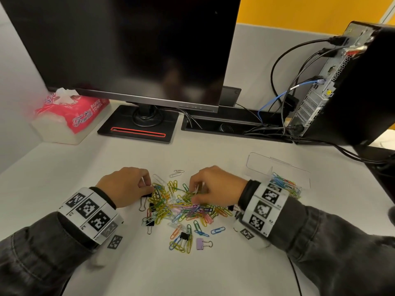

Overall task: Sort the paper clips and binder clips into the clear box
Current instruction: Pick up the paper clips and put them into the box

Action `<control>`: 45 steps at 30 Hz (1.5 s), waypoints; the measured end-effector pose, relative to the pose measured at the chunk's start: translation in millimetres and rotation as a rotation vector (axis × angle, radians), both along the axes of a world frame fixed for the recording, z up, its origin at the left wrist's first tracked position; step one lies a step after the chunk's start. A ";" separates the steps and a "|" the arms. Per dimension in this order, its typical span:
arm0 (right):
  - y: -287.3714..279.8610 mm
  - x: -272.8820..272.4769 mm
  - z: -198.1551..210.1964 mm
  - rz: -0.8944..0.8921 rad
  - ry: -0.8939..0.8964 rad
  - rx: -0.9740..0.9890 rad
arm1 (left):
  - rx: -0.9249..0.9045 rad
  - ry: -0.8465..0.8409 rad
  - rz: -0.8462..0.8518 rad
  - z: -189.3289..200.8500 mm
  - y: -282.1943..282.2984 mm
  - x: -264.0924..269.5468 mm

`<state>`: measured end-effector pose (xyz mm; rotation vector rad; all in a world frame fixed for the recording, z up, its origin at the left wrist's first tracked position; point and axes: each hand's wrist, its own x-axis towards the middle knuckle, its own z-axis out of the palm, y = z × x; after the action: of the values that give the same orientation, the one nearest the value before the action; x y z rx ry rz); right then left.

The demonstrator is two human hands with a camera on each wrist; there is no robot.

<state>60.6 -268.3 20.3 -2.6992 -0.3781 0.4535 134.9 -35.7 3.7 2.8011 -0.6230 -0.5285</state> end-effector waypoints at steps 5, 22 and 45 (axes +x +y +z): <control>27.9 -7.0 -11.3 0.136 -0.003 -0.235 | -0.005 0.000 -0.001 1.3 0.9 0.2; -18.0 3.8 1.5 -0.153 -0.011 0.262 | -0.005 0.011 0.000 0.8 1.4 0.4; -171.5 -67.6 70.8 -0.492 -0.360 0.524 | -0.052 -0.198 -0.026 3.3 -0.8 -3.4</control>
<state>-7.0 -439.8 91.1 -2.2316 0.0796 -0.2467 131.5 -36.5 6.9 2.8205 -0.7022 -0.2372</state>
